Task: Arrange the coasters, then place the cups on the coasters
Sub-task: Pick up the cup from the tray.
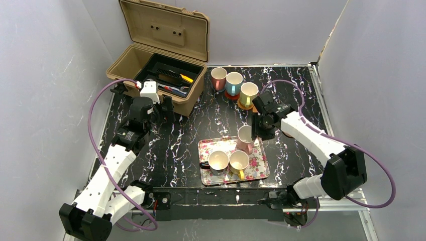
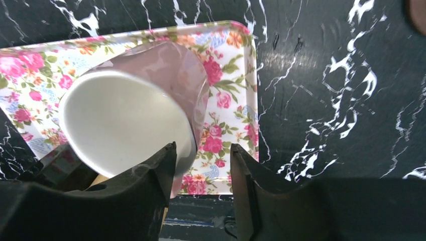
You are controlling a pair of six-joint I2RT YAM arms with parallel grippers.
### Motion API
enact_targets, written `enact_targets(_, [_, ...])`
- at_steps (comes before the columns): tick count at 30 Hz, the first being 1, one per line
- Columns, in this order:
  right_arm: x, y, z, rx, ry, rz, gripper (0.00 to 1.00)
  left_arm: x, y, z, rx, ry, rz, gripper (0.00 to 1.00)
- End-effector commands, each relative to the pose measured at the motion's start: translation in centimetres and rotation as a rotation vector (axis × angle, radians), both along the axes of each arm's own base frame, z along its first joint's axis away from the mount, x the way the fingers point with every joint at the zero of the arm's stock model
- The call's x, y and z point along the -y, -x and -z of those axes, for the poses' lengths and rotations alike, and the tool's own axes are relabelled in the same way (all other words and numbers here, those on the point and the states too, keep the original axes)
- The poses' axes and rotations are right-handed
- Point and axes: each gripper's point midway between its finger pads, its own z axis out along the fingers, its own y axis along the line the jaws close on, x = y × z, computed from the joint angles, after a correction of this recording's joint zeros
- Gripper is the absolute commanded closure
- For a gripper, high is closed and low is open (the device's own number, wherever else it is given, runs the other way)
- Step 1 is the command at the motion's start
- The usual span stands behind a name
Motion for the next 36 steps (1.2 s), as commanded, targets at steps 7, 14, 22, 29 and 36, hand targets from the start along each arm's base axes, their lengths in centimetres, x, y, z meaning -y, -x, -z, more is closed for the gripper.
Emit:
enact_targets(7, [0.2, -0.1, 0.3, 0.056, -0.003, 0.083, 0.59, -0.3, 0.3, 0.1, -0.004, -0.008, -0.010, 0.02])
enact_targets(14, [0.6, -0.8, 0.6, 0.074, 0.035, 0.095, 0.65, -0.4, 0.2, 0.2, -0.004, -0.010, -0.011, 0.02])
enact_targets(22, [1.1, -1.3, -0.3, 0.099, 0.061, 0.116, 0.87, -0.4, 0.2, 0.1, -0.004, -0.010, -0.011, 0.02])
enact_targets(29, [1.6, -2.1, -3.7, 0.184, 0.051, 0.147, 0.99, -0.5, 0.3, 0.0, 0.001, -0.009, -0.014, 0.02])
enact_targets(36, [3.6, -3.9, -9.0, 0.293, 0.082, 0.190, 0.99, -0.5, 0.3, 0.0, 0.002, -0.009, -0.013, 0.02])
